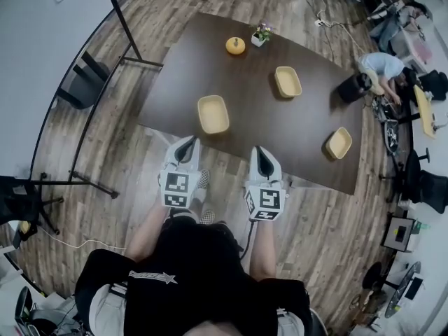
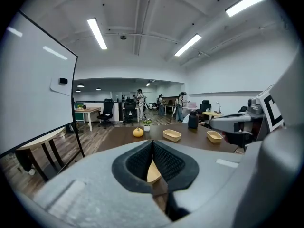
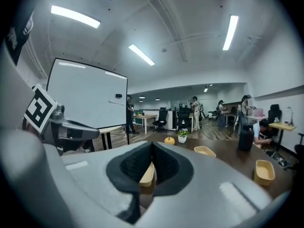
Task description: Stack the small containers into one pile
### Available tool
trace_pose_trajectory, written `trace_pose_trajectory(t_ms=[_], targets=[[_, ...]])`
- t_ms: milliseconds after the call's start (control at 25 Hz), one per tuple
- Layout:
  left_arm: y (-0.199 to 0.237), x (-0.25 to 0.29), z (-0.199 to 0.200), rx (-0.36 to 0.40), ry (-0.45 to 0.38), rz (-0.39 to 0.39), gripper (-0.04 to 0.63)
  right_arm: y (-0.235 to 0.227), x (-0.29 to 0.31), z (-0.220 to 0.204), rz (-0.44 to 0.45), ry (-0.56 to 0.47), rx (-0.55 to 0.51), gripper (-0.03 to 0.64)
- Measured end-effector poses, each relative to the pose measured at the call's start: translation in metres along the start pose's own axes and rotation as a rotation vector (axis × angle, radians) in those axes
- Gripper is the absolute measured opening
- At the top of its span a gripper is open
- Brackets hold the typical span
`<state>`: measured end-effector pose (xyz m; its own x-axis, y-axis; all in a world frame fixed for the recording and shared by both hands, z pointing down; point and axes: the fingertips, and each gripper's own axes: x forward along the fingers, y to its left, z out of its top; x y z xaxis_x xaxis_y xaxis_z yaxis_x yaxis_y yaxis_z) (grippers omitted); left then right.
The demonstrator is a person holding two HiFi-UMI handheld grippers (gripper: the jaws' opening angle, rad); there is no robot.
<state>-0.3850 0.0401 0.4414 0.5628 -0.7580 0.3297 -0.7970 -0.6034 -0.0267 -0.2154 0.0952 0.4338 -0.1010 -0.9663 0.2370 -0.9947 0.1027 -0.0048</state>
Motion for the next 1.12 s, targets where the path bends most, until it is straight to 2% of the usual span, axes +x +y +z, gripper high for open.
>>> trace_pose_trajectory(t_ms=[160, 520, 720, 760, 800, 840, 920, 1120], targets=[[0.011, 0.032, -0.011, -0.021, 0.043, -0.001, 0.011, 0.002, 0.044, -0.012, 0.044, 0.046, 0.010, 0.005], [0.031, 0.091, -0.065, -0.092, 0.185, -0.016, 0.011, 0.008, 0.124, -0.067, 0.113, 0.200, 0.036, 0.005], [0.038, 0.118, -0.107, -0.161, 0.304, -0.027, 0.019, 0.008, 0.157, -0.103, 0.125, 0.289, 0.069, 0.006], [0.039, 0.123, -0.115, -0.186, 0.327, -0.029, 0.049, 0.012, 0.163, -0.112, 0.148, 0.314, 0.082, 0.116], [0.038, 0.127, -0.123, -0.215, 0.348, -0.036, 0.130, 0.017, 0.168, -0.120, 0.174, 0.338, 0.095, 0.226], [0.037, 0.132, -0.131, -0.243, 0.367, -0.044, 0.197, 0.021, 0.172, -0.128, 0.191, 0.359, 0.101, 0.228], [0.035, 0.139, -0.143, -0.277, 0.398, -0.053, 0.238, 0.025, 0.179, -0.143, 0.199, 0.395, 0.095, 0.229], [0.031, 0.153, -0.167, -0.284, 0.456, -0.071, 0.249, 0.026, 0.191, -0.172, 0.192, 0.470, 0.109, 0.229]])
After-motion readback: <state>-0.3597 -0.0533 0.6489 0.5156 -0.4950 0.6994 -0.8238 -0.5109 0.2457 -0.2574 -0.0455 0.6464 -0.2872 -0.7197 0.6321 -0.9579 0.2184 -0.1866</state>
